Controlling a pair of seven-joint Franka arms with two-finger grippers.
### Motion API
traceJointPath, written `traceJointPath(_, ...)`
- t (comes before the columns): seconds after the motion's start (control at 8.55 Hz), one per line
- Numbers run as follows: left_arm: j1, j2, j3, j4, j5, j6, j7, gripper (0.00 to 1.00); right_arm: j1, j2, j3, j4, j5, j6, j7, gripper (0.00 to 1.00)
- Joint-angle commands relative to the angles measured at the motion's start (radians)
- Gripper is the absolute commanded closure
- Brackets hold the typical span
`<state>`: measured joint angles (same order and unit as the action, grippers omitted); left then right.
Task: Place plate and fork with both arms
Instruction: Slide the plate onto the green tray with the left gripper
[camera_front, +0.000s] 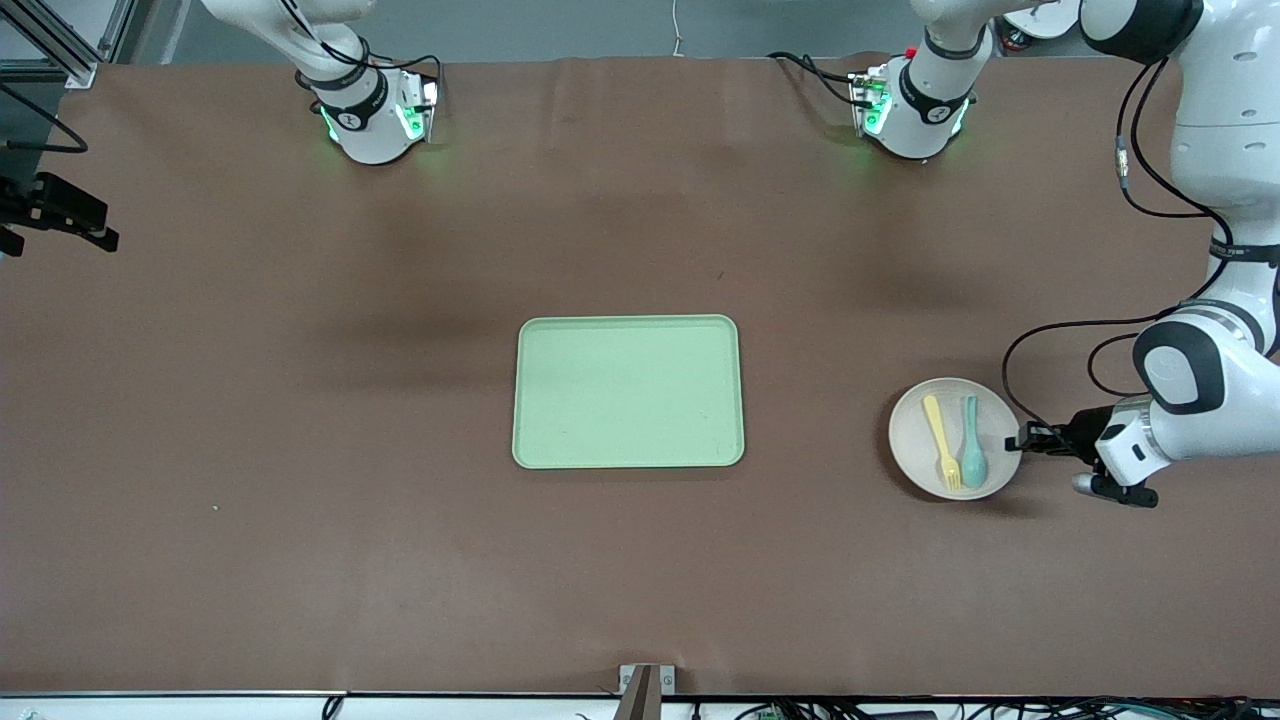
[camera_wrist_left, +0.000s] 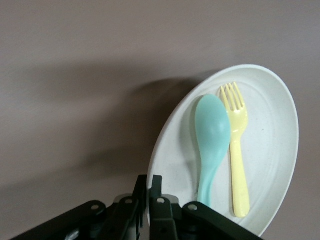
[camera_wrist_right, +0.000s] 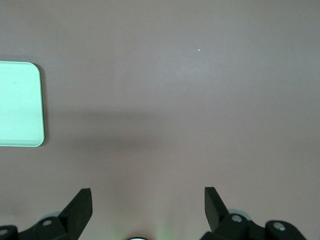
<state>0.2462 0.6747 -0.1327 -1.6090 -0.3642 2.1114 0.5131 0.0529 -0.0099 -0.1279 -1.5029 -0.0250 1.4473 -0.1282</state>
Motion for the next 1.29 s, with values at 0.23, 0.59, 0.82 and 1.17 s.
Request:
traceJointPath(0.23,-0.057,-0.026,-0.230,-0.032,-0.024,0.068,-0.323,1.00,-0.007,0.002,-0.003,0.010,0.051,0.001,0.016,0.01)
traceJointPath(0.59,-0.256,-0.014,-0.277,-0.121,-0.089,0.355,-0.542,1.00,0.069,0.039,0.001,-0.014,0.062,0.042,0.097,0.01)
traceJointPath(0.82,-0.365,0.012,-0.277,-0.172,-0.131,0.519,-0.606,1.00,0.215,0.044,0.001,-0.118,0.062,0.184,0.281,0.01)
traceJointPath(1.17,-0.424,0.040,-0.277,-0.247,-0.133,0.651,-0.617,1.00,0.410,0.178,0.001,-0.201,0.100,0.443,0.415,0.01)
